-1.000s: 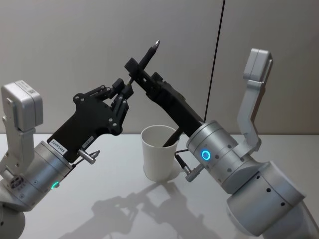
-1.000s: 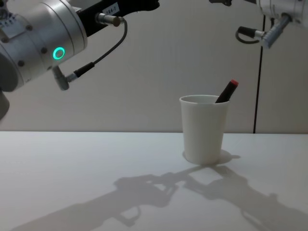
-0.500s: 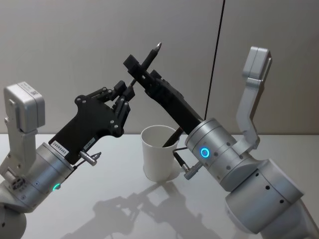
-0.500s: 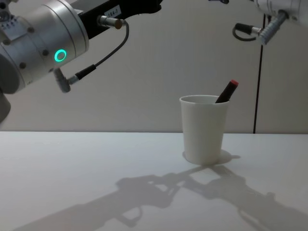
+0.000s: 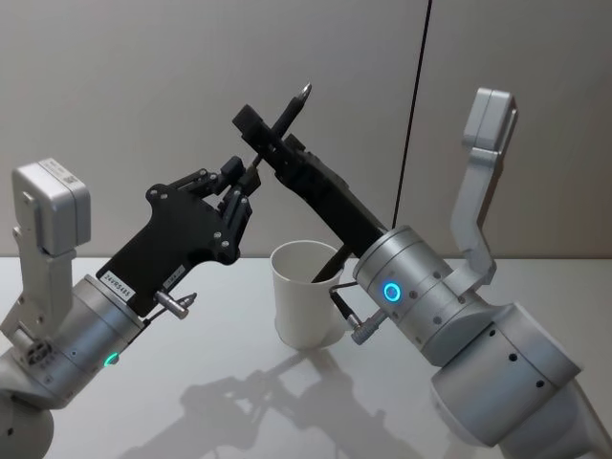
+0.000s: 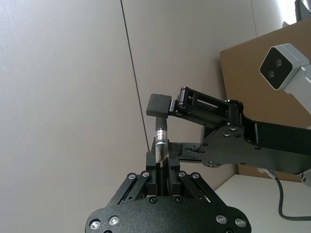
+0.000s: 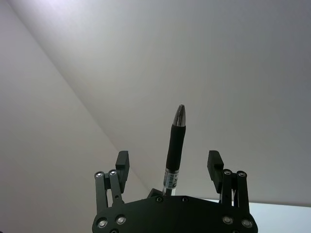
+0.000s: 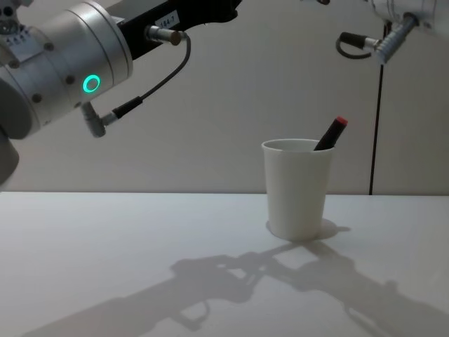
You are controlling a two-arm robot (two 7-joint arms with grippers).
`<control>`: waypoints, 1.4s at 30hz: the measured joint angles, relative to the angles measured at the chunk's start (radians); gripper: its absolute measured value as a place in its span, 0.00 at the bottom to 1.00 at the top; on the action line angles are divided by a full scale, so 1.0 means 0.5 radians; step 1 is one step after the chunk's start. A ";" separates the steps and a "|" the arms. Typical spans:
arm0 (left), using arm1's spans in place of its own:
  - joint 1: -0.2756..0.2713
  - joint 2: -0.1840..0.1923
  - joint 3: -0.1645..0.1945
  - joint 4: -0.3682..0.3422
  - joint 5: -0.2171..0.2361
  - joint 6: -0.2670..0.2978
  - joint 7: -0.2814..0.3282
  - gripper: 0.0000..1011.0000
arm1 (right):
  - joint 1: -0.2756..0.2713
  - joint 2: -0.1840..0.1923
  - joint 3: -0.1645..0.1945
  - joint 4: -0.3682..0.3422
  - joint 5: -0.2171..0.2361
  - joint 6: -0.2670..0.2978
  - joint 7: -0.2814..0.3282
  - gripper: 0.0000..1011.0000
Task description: Place the pen into the pen holder.
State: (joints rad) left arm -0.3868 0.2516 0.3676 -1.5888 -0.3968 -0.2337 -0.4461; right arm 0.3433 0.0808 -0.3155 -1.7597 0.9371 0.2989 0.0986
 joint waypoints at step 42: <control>-0.002 -0.006 0.002 0.007 0.005 -0.009 0.000 0.16 | 0.027 0.007 -0.049 0.025 -0.030 -0.078 -0.062 0.99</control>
State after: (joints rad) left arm -0.3880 0.2487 0.3684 -1.5853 -0.3943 -0.2380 -0.4462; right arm 0.3568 0.0846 -0.3399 -1.7472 0.9221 0.2599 0.0679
